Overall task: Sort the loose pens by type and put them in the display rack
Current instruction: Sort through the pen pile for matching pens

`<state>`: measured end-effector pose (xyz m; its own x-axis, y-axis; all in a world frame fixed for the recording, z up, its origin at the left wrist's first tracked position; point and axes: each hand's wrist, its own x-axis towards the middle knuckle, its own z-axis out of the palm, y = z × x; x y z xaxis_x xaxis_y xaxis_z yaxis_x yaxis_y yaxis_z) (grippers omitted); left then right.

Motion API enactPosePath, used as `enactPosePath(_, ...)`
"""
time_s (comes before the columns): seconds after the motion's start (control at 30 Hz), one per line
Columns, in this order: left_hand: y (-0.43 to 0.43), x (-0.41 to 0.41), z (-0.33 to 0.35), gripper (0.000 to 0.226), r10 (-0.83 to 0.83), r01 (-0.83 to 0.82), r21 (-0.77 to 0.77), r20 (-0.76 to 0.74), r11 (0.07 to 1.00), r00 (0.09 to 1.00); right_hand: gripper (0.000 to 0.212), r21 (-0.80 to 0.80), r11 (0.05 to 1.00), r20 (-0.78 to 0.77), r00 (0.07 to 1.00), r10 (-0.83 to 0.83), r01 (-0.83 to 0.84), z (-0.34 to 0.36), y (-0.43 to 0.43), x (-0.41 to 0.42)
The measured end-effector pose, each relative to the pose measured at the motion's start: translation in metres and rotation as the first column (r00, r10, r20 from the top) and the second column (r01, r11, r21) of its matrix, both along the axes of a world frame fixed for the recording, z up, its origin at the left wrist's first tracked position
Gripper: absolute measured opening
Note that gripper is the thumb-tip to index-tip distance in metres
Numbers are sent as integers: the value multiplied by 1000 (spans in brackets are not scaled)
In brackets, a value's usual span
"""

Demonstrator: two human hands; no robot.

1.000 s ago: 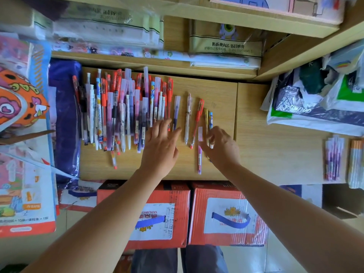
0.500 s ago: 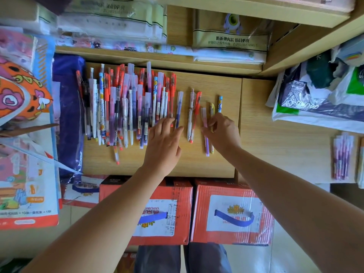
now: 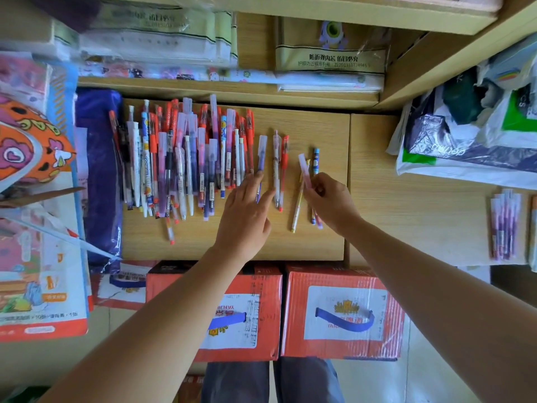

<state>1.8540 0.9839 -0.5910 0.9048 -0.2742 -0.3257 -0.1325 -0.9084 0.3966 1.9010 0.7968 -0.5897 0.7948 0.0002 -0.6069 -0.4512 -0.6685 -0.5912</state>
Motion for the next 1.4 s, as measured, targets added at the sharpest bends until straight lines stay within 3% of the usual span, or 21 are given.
enactPosePath(0.13, 12, 0, 9, 30, 210, -207, -36, 154, 978, 965, 21, 39, 997, 6, 998, -69, 69, 5, -1, -1)
enactPosePath(0.3, 48, 0, 18, 6, 538, -542, 20, 96, 840, 837, 6, 80, 996, 22, 999, -36, 34, 7, 27, 6)
enactPosePath(0.47, 71, -14, 20, 14, 652, -652, 97, 41, 752, 757, 13, 105, 987, 108, 988, 110, -121, 4, 77, 23)
enactPosePath(0.7, 87, -24, 16, 17, 663, -658, 91, -51, 748, 747, 54, 99, 961, 186, 954, 237, -258, 0, 139, 55)
enactPosePath(0.9, 91, -26, 8, 15, 639, -634, 75, -74, 770, 766, 40, -34, 944, 198, 924, 327, -327, -9, 155, 60)
enactPosePath(1.17, 92, -25, 13, 11, 618, -617, 32, -40, 786, 785, 28, 49, 949, 114, 945, 305, -312, -6, 135, 63)
enactPosePath(1.4, 89, -19, 14, 15, 608, -603, 91, -45, 792, 792, 37, 130, 964, 139, 967, 213, -231, -4, 132, 70)
